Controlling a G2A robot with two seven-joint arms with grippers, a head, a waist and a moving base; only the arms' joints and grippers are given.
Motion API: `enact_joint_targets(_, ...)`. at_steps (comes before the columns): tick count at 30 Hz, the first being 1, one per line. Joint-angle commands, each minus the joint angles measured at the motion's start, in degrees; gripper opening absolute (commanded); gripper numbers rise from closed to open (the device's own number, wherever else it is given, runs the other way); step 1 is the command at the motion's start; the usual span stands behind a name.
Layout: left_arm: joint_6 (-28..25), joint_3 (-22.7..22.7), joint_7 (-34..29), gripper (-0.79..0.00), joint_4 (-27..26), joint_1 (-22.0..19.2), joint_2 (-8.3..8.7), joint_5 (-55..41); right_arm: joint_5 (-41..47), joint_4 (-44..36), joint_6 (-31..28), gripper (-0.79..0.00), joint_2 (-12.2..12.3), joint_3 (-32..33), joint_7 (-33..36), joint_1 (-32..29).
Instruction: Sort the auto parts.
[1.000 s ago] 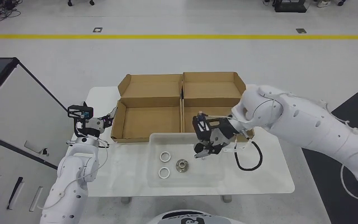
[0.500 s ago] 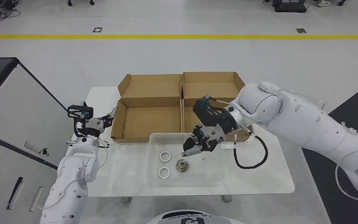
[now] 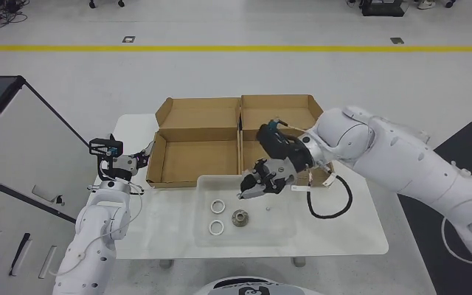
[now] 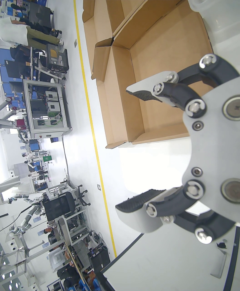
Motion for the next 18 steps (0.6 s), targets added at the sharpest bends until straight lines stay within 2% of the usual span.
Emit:
enact_joint_targets(1, 0.00, 0.00, 0.00, 0.000, 0.00, 0.00, 0.00, 0.00, 1.46, 0.52, -0.67, -0.785, 0.45, 1.59, -1.42, -0.80)
enact_joint_targets(10, 0.00, 0.00, 0.00, 0.000, 0.00, 0.00, 0.00, 0.00, 16.78, -2.72, -0.67, -0.785, 1.98, 11.14, -5.82, -6.89)
enact_joint_targets(14, 0.00, 0.00, 0.00, 0.000, 0.00, 0.00, 0.00, 0.00, 24.99, -5.60, -0.67, -0.785, 1.04, 16.26, -4.36, -10.02)
enact_joint_targets(18, 0.00, 0.00, 0.00, 0.000, 0.00, 0.00, 0.00, 0.00, 32.14, -7.24, -0.67, -0.785, -0.98, 21.05, 0.12, -12.14)
